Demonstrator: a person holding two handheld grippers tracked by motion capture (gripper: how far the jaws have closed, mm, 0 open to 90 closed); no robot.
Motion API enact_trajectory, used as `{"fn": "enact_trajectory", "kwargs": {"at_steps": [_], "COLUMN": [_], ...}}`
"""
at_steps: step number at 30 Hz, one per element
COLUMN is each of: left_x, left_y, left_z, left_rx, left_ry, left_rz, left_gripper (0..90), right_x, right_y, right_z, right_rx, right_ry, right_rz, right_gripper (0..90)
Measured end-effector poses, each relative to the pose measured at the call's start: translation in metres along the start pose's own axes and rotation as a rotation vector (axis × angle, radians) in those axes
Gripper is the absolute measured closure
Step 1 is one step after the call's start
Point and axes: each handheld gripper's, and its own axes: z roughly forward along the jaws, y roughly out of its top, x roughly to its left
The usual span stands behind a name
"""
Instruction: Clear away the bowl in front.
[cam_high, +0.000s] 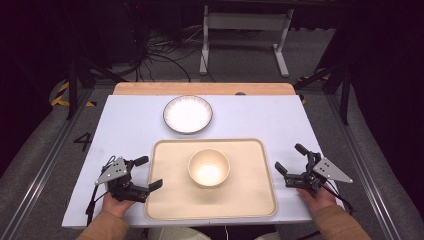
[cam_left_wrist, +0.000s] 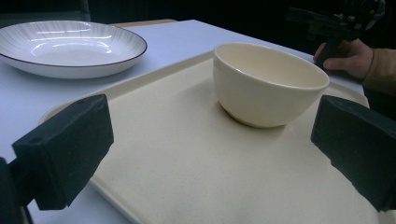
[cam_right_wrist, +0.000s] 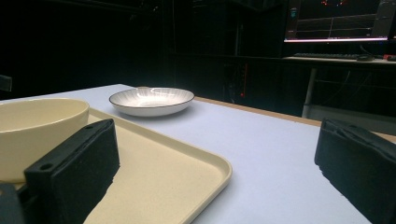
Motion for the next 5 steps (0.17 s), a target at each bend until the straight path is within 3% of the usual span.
{"fn": "enact_trajectory", "kwargs": {"at_steps": [5], "left_x": [-0.0002], "left_y": [0.0001], "left_z": [-0.0002], "left_rx": [0.000], "left_ry": [0.002], "left_rz": [0.004], "left_gripper": [0.1], "right_x": [0.0000], "right_y": [0.0000], "right_z": [0.0000], "right_rx": [0.000], "right_ry": [0.000], "right_rz": [0.000], "right_gripper": [0.1]}}
